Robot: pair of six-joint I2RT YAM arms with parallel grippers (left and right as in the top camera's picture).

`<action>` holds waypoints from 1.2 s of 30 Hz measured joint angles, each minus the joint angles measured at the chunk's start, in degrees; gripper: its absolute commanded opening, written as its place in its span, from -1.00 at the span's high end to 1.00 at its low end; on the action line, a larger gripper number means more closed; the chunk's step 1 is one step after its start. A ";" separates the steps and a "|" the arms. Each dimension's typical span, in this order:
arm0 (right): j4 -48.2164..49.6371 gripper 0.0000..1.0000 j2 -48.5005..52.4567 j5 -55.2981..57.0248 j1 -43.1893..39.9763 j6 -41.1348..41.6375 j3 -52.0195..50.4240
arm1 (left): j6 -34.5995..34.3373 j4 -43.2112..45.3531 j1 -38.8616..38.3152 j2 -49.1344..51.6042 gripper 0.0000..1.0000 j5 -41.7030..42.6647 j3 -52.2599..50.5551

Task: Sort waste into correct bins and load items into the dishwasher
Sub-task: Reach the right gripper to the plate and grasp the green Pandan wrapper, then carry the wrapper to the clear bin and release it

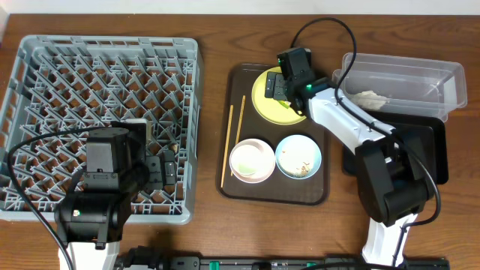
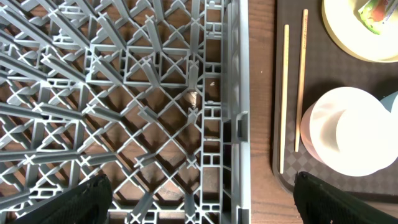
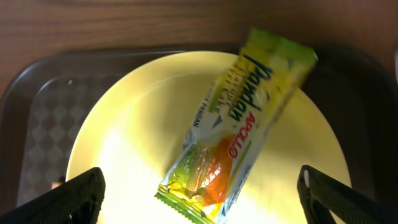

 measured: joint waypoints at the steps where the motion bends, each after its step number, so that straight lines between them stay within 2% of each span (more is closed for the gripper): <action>1: -0.31 -0.90 0.04 0.66 0.15 1.88 0.00 | 0.02 0.00 0.00 0.00 -0.90 0.00 0.00; 6: -0.59 -0.90 0.79 2.82 0.33 9.18 0.00 | 0.00 -0.02 0.00 0.00 -0.90 0.00 0.00; 16: 2.99 -0.88 5.27 3.89 0.33 12.72 0.00 | 0.02 -0.09 0.00 0.00 -0.90 0.00 0.00; 18: 4.13 -0.77 5.97 3.93 0.33 12.90 0.00 | 0.00 -0.15 0.00 0.00 -0.90 0.00 0.00; 22: 6.67 -0.26 6.16 4.02 0.33 13.31 0.00 | 0.02 -0.35 0.00 0.00 -0.90 0.00 0.00; 24: 6.43 -0.22 6.16 3.98 0.33 13.31 0.00 | 0.02 -0.35 0.00 0.00 -0.90 0.00 0.00; 28: 4.07 -0.40 6.16 4.04 0.33 13.75 0.00 | 0.00 -0.35 0.00 0.00 -0.90 0.00 0.00; 30: 3.78 -0.40 6.16 4.02 0.33 13.70 0.00 | 0.02 -0.35 0.00 0.00 -0.90 0.00 0.00; 33: 3.80 -0.25 6.19 4.02 0.33 13.73 0.00 | 0.00 -0.35 0.00 0.00 -0.90 0.02 0.00; 36: 3.80 0.03 6.19 4.02 0.33 13.73 0.00 | 0.02 -0.35 0.00 0.00 -0.90 0.00 0.00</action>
